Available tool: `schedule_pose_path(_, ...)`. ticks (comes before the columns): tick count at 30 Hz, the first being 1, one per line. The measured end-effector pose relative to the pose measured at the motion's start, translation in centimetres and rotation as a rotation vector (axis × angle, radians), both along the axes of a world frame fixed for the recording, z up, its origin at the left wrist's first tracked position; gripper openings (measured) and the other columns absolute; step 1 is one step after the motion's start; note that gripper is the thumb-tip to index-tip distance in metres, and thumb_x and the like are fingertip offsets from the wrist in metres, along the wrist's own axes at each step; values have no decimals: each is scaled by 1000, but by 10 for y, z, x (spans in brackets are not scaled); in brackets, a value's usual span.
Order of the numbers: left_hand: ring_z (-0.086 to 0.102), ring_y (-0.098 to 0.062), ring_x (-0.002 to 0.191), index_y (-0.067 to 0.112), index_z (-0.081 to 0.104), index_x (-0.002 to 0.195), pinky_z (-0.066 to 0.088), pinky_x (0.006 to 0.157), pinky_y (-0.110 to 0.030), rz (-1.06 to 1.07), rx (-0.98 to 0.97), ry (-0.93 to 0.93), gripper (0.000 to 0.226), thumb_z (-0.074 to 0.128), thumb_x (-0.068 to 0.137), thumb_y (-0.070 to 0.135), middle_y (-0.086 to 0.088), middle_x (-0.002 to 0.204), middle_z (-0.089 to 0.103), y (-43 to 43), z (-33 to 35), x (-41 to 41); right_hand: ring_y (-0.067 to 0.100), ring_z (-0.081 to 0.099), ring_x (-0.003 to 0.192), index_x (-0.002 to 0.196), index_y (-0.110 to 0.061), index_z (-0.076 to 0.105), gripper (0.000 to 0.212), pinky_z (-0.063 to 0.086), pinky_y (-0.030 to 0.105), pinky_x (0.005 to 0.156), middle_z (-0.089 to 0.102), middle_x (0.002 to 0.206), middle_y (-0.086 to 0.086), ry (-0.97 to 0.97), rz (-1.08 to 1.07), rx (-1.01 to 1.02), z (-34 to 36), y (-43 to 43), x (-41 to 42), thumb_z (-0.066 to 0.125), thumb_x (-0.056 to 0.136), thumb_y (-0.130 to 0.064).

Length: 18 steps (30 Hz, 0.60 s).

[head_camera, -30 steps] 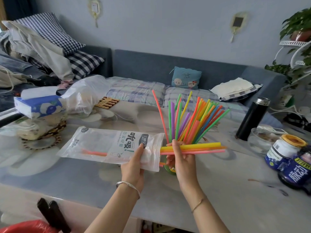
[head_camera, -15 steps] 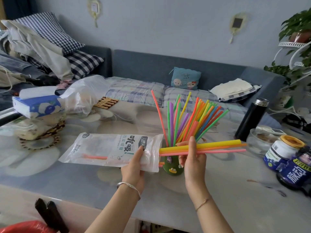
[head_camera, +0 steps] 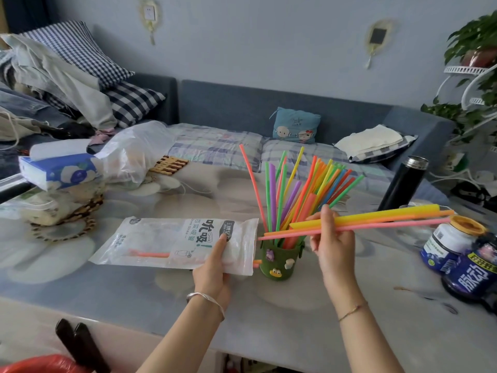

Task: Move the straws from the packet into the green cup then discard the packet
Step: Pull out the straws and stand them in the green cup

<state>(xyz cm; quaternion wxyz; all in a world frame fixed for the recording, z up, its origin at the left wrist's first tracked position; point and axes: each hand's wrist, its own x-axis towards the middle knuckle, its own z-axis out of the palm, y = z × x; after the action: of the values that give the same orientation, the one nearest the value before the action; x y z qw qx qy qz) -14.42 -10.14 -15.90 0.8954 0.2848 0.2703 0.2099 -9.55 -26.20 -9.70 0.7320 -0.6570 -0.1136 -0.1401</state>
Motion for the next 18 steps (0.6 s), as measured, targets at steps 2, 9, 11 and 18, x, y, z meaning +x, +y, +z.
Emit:
schedule_pose_path(2,65,-30,112,13,63,101,44,103,-59,-6,-6,15,19,70,85,7,-12,124,68,1,-2,1,3,40,36,71,-4,55,39,32,14,36,43,49,6,-28,-51,-6,5,-10,5,41,97,-30)
schedule_pose_path(9,65,-30,112,11,61,116,45,102,-60,8,-11,12,33,71,84,8,-12,126,67,0,-1,2,11,54,51,68,-21,55,33,43,23,52,54,56,6,-229,-150,-254,3,-21,20,43,95,-36)
schedule_pose_path(11,65,-30,113,12,62,111,45,103,-59,9,-7,8,28,70,84,7,-12,125,67,0,-2,3,6,55,53,68,-24,54,30,41,16,51,53,54,-4,-271,-125,-344,3,-18,19,44,92,-39)
schedule_pose_path(18,64,-34,115,10,63,114,44,102,-61,28,-6,2,33,72,82,7,-14,127,66,2,-5,5,12,59,54,65,-20,60,43,43,25,48,57,53,-2,-219,-56,-644,-9,-4,23,42,82,-55)
